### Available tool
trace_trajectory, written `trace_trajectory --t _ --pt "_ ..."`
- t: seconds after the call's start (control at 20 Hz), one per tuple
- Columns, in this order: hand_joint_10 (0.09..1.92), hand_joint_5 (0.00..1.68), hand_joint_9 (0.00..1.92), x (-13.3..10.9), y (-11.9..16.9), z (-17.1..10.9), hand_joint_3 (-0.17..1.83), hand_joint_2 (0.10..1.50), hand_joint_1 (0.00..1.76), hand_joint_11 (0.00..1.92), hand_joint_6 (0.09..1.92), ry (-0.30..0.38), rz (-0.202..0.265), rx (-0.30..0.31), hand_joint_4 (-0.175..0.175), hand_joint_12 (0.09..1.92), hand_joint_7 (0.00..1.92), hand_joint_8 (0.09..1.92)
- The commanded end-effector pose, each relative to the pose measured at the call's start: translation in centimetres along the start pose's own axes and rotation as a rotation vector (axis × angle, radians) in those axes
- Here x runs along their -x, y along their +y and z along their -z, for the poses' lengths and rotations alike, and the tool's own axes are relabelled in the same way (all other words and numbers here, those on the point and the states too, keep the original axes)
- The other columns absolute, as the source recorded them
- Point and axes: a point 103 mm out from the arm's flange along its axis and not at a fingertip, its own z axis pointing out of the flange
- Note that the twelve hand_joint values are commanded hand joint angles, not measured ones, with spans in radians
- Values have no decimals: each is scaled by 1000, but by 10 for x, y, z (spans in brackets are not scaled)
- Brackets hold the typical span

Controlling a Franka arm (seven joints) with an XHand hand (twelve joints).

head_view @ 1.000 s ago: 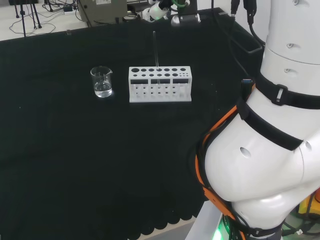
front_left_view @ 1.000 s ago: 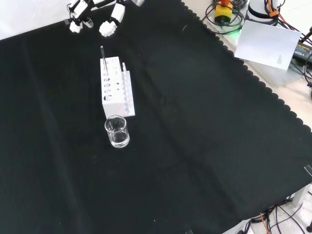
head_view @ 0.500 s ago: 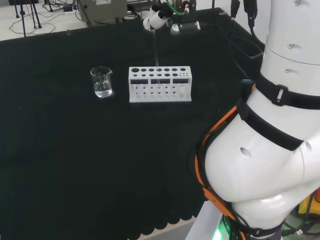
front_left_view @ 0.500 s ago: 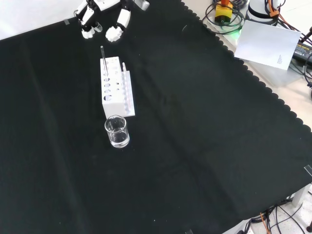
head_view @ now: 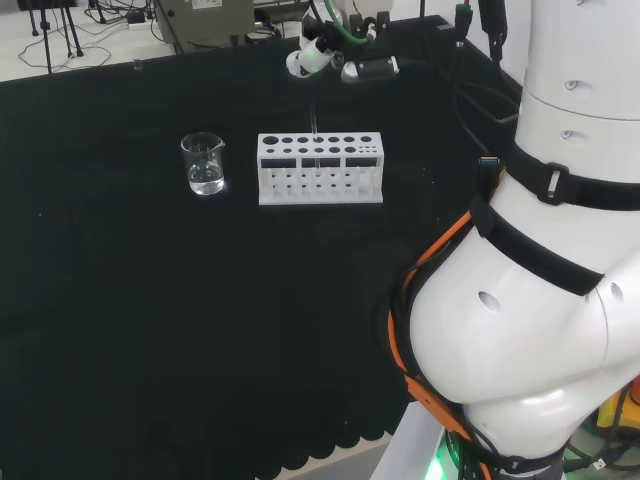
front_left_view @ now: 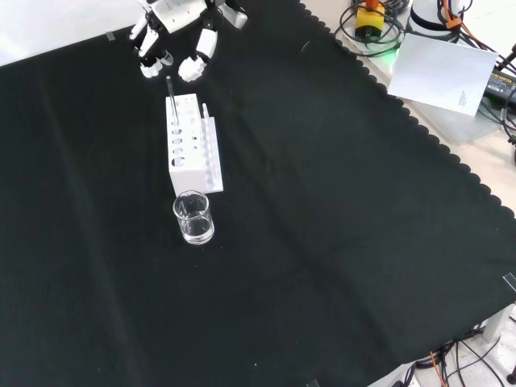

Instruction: Take the glass rod from the white test tube rack.

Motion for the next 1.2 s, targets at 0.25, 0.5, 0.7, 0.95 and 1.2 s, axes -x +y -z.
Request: trace_trajectory --t 0.25,0.5,0.7,0.95,1.2 --pt "944 352 1164 8 10 -16 550 867 725 528 915 6 16 -19 -175 1353 905 991" --pt "985 378 1189 8 15 -21 563 855 752 543 924 16 23 -20 -175 1346 924 992" --pt "992 426 1227 7 21 -17 575 847 791 559 944 7 24 -47 -175 1342 966 984" --pt "953 544 1317 3 21 -27 606 823 891 603 964 -26 31 -16 -175 1316 1029 959" --pt "891 671 1422 -5 24 -28 679 776 988 647 982 -42 41 2 -175 1294 1105 938"
